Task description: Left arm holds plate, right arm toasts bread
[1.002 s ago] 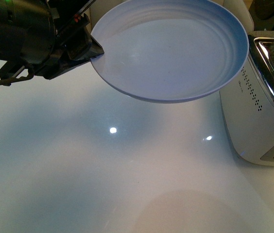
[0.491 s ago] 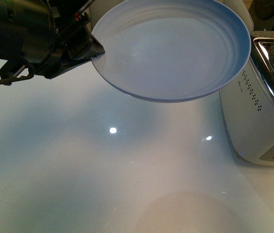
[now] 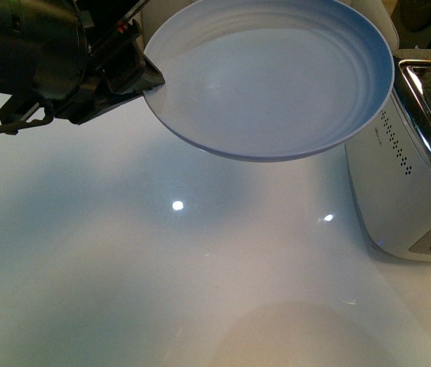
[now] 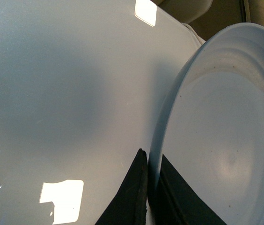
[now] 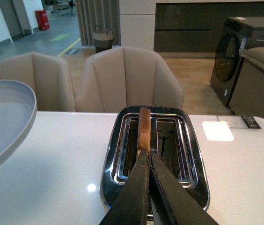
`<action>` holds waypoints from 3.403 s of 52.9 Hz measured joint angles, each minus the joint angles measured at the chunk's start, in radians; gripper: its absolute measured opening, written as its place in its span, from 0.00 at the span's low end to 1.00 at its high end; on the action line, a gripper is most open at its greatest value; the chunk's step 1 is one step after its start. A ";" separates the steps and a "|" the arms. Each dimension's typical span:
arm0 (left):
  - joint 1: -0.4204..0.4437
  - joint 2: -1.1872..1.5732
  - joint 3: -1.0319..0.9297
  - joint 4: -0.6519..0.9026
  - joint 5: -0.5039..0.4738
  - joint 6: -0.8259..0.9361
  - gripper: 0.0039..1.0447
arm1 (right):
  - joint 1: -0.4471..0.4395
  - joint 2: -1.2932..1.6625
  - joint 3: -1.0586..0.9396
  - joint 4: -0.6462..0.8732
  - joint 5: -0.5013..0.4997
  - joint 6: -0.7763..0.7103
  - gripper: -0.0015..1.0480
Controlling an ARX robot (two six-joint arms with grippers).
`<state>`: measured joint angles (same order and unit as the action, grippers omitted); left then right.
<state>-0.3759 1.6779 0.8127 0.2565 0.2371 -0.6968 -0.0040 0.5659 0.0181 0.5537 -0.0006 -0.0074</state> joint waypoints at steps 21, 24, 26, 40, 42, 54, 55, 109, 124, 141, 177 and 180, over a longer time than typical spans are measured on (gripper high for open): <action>0.000 0.000 0.000 0.000 0.000 0.000 0.03 | 0.000 -0.217 0.000 -0.205 0.000 0.000 0.02; 0.000 0.000 0.000 0.000 0.000 0.000 0.03 | 0.000 -0.242 0.000 -0.229 0.000 0.000 0.02; 0.000 0.000 0.000 0.000 0.000 0.000 0.03 | 0.000 -0.257 0.000 -0.245 0.000 0.000 0.02; 0.000 0.000 0.000 0.000 0.000 0.000 0.03 | 0.000 -0.335 0.000 -0.322 0.000 0.000 0.02; 0.000 0.000 0.000 0.000 0.000 0.000 0.03 | 0.000 -0.343 0.000 -0.330 0.000 0.000 0.02; 0.000 0.000 0.000 0.000 0.000 0.000 0.03 | 0.000 -0.400 0.000 -0.387 0.000 0.000 0.02; 0.000 0.000 0.000 0.000 0.000 0.000 0.03 | 0.000 -0.425 0.000 -0.422 0.002 0.000 0.02; -0.037 -0.002 0.053 -0.172 -0.326 0.041 0.03 | 0.000 -0.560 0.000 -0.552 -0.002 0.001 0.91; -0.018 -0.031 0.055 -0.193 -0.393 0.072 0.03 | 0.000 -0.560 0.000 -0.552 0.000 0.001 0.91; 0.356 0.099 0.054 0.042 -0.142 0.213 0.03 | 0.000 -0.560 0.000 -0.552 0.000 0.001 0.91; 0.615 0.702 0.197 0.249 0.116 0.436 0.03 | 0.000 -0.560 0.000 -0.552 0.001 0.001 0.91; 0.615 0.721 0.209 0.251 0.127 0.441 0.03 | 0.000 -0.560 0.000 -0.552 0.001 0.001 0.91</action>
<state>0.2394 2.3993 1.0214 0.5079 0.3645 -0.2558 -0.0036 0.0055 0.0181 0.0013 0.0002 -0.0067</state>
